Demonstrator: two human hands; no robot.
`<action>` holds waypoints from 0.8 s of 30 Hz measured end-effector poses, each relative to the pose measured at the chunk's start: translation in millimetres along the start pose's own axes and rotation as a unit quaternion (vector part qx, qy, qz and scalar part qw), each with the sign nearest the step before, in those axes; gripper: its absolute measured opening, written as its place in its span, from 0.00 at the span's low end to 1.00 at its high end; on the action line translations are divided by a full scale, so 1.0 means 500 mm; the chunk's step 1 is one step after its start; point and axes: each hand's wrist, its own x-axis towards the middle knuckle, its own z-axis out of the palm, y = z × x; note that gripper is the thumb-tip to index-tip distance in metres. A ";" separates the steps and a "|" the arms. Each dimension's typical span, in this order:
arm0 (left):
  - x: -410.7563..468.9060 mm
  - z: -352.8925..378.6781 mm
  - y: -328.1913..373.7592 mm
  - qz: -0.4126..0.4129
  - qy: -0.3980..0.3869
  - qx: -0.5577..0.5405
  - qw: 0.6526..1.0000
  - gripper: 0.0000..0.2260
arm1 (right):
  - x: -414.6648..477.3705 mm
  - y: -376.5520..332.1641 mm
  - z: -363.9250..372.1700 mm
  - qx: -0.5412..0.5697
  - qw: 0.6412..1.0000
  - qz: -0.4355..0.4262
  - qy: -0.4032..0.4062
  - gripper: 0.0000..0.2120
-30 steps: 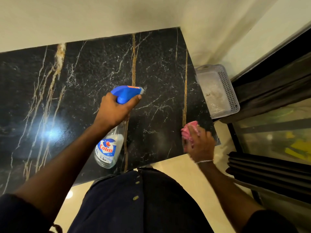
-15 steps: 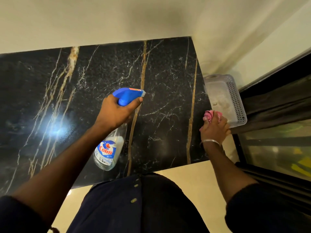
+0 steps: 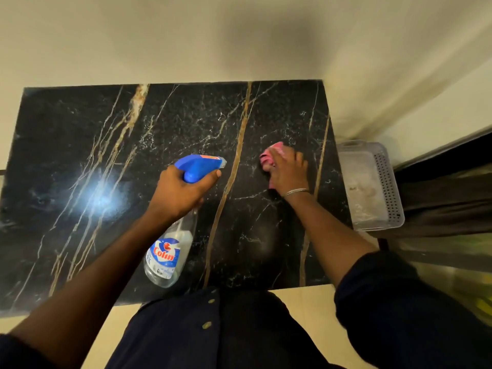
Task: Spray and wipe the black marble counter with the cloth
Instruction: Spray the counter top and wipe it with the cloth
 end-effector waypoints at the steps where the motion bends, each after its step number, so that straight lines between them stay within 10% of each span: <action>1: 0.001 -0.003 0.000 -0.009 -0.009 0.004 1.000 0.06 | 0.000 -0.038 0.006 0.114 0.993 0.006 -0.007 0.24; 3: 0.001 -0.011 0.002 -0.021 -0.025 0.015 0.999 0.06 | -0.015 -0.100 -0.004 0.448 0.886 0.116 -0.029 0.20; 6: 0.000 -0.010 0.011 -0.021 -0.036 0.026 0.999 0.07 | -0.066 -0.108 -0.026 0.808 0.507 0.265 -0.140 0.19; 8: 0.001 -0.010 0.016 -0.017 -0.036 0.020 0.999 0.07 | -0.102 -0.088 -0.027 0.869 0.402 0.244 -0.153 0.21; 13: 0.001 -0.001 0.023 -0.012 -0.039 0.035 0.999 0.08 | -0.144 -0.069 -0.032 0.910 0.342 0.193 -0.134 0.22; 24: -0.015 0.015 0.034 0.021 0.031 0.097 0.995 0.07 | -0.160 -0.076 -0.042 0.913 0.344 0.161 -0.151 0.24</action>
